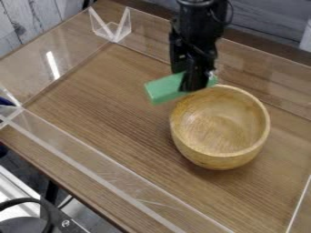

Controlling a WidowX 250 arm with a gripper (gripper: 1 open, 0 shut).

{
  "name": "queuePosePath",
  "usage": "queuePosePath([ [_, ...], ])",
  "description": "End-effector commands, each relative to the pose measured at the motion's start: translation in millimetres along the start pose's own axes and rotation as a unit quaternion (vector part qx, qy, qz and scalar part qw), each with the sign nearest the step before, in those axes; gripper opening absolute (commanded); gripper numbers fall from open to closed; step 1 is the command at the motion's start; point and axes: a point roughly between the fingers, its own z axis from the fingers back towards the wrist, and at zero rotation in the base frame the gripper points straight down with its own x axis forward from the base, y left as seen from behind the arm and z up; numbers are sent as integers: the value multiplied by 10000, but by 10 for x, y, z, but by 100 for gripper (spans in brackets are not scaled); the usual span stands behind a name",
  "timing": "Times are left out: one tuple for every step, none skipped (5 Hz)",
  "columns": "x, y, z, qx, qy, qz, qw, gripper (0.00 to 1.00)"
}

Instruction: Put the green block in the brown bowl

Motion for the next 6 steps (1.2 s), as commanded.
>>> queuePosePath([
  [114, -120, 157, 193, -367, -209, 9989, 0],
  [156, -214, 88, 144, -365, -358, 9986, 0],
  [184, -266, 28, 106, -383, -447, 9982, 0],
  [202, -306, -28, 71, -419, -504, 9978, 0],
  [212, -331, -78, 45, -442, -545, 9975, 0],
  [229, -357, -128, 12, -437, -607, 9972, 0],
])
